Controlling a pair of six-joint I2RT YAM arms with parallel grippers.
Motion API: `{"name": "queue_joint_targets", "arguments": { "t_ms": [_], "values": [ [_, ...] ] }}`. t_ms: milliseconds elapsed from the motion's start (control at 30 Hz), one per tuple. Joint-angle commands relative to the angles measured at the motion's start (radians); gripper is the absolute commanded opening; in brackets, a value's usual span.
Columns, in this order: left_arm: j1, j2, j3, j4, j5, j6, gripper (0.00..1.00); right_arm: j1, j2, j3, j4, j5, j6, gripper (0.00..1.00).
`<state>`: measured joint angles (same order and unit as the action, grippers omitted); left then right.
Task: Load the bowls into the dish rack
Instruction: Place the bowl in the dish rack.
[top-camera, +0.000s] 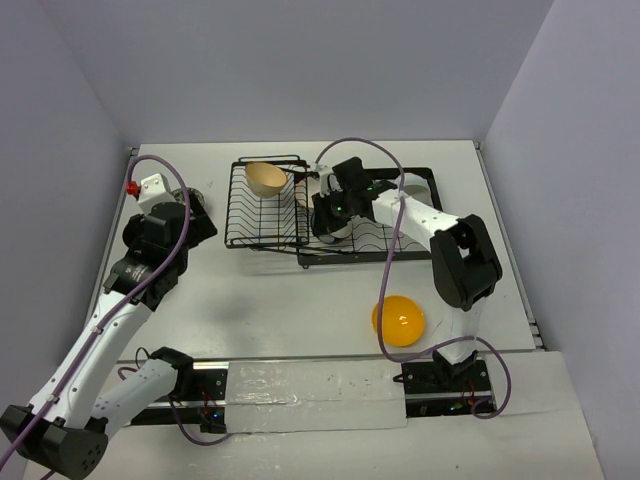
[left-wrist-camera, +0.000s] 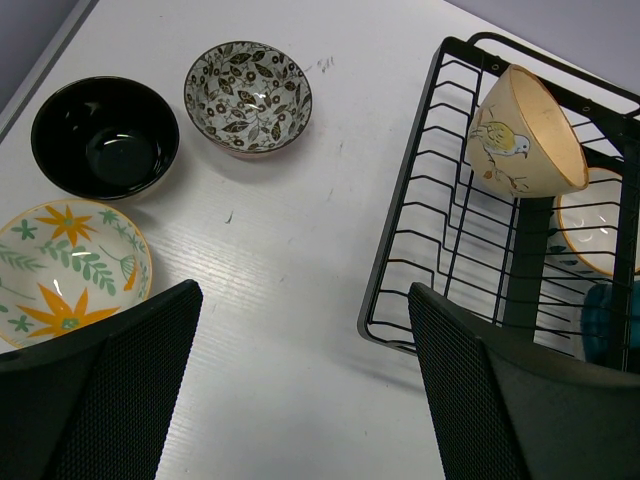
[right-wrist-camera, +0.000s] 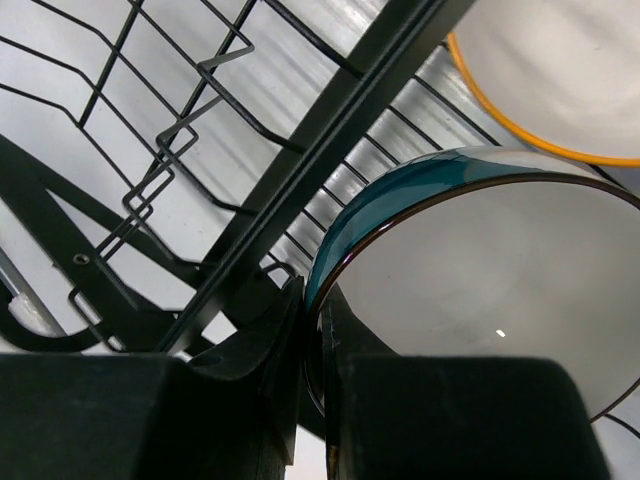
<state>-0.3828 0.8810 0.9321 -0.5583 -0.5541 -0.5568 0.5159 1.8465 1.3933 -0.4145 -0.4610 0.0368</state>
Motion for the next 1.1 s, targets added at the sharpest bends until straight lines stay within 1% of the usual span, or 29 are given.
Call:
{"name": "queue_joint_targets", "arguments": {
  "t_ms": [0,233,267,367,433,467,533,567,667,700,967,1067],
  "values": [
    [0.002,0.003,0.036,0.017,0.003,0.023,0.9,0.024,0.008,0.038,0.083,-0.033,0.006,0.0],
    [0.002,-0.001,0.036,0.018,0.003,0.023,0.9,0.038,0.022,0.03,0.098,-0.059,0.009,0.0],
    [0.002,-0.004,0.036,0.015,0.002,0.023,0.9,0.038,0.019,0.024,0.105,-0.062,0.011,0.02],
    [0.002,-0.004,0.036,0.018,0.003,0.024,0.9,0.039,0.017,0.019,0.114,-0.083,0.012,0.02],
    [0.002,-0.005,0.036,0.018,0.003,0.024,0.9,0.041,0.02,0.024,0.109,-0.087,0.012,0.11],
    [0.002,-0.004,0.036,0.017,0.003,0.023,0.9,0.041,0.022,0.027,0.108,-0.096,0.011,0.13],
    [0.002,-0.007,0.036,0.017,0.003,0.023,0.9,0.044,0.026,0.03,0.103,-0.106,0.009,0.22],
    [0.002,-0.007,0.036,0.017,0.003,0.023,0.9,0.045,0.028,0.032,0.102,-0.117,0.009,0.29],
    [0.002,-0.008,0.036,0.017,0.005,0.024,0.9,0.049,0.033,0.032,0.091,-0.123,0.002,0.41],
    [0.002,-0.01,0.036,0.018,0.003,0.023,0.9,0.049,0.031,0.027,0.097,-0.13,0.003,0.47],
    [0.002,-0.01,0.037,0.018,0.0,0.023,0.89,0.05,0.014,0.018,0.121,-0.151,0.014,0.53],
    [0.002,-0.01,0.037,0.018,0.0,0.023,0.89,0.05,0.005,0.016,0.114,-0.14,0.008,0.54]
  ]
}}
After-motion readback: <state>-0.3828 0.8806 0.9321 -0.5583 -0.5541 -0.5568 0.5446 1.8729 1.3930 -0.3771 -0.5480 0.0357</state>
